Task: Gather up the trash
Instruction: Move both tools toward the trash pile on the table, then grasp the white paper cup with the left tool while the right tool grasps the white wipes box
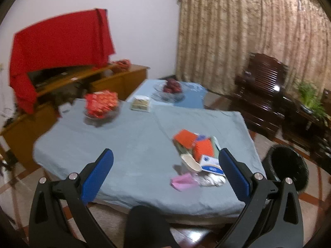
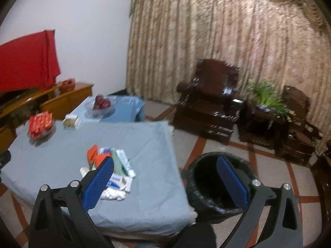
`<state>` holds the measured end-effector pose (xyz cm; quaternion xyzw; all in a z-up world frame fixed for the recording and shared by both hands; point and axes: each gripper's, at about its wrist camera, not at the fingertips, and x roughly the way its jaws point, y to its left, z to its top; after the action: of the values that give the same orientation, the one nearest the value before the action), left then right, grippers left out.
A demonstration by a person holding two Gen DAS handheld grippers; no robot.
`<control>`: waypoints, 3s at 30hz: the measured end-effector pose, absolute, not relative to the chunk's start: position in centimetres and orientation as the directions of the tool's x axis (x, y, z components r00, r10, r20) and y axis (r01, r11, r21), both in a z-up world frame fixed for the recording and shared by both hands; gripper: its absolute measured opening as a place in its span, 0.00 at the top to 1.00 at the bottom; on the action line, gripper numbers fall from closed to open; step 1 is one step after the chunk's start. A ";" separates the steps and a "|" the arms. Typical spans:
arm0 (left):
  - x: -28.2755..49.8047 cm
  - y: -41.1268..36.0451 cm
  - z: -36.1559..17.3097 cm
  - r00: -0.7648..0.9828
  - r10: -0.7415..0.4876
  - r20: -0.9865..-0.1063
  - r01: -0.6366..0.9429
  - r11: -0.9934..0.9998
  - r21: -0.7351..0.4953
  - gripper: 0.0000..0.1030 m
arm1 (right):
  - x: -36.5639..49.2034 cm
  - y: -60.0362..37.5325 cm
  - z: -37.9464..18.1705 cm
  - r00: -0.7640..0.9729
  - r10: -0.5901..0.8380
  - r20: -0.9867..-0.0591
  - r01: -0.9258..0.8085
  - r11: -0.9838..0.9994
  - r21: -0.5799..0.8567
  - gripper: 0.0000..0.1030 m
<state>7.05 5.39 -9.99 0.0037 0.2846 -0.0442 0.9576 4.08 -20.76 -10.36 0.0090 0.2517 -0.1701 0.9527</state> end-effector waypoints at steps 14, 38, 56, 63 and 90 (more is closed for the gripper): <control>14.3 3.8 -18.5 0.748 -0.170 -0.641 0.143 0.985 -0.093 0.05 | 13.9 -18.4 -21.4 0.721 -0.017 -0.692 0.038 0.999 0.016 0.40; 21.8 1.6 -27.6 0.661 -0.193 -0.725 0.154 0.981 -0.120 0.05 | 20.7 -20.3 -29.3 0.631 0.072 -0.773 0.022 0.994 0.110 0.53; 27.0 0.0 -33.6 0.581 -0.181 -0.794 0.165 0.981 -0.103 0.35 | 23.5 -20.5 -32.6 0.595 0.115 -0.796 0.001 0.990 0.144 0.53; 27.8 0.0 -34.8 0.543 -0.203 -0.815 0.190 0.975 -0.116 0.54 | 24.2 -19.6 -33.3 0.580 0.137 -0.803 -0.018 0.988 0.155 0.53; 27.1 4.2 -32.0 0.624 -0.190 -0.758 0.157 0.981 -0.116 0.97 | 26.2 -18.0 -35.5 0.532 0.208 -0.821 -0.011 0.971 0.239 0.69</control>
<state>27.07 4.18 -31.99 -0.0195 0.4229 -0.0961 0.9008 26.24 -17.96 -35.46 0.1026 0.4795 0.0628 0.8693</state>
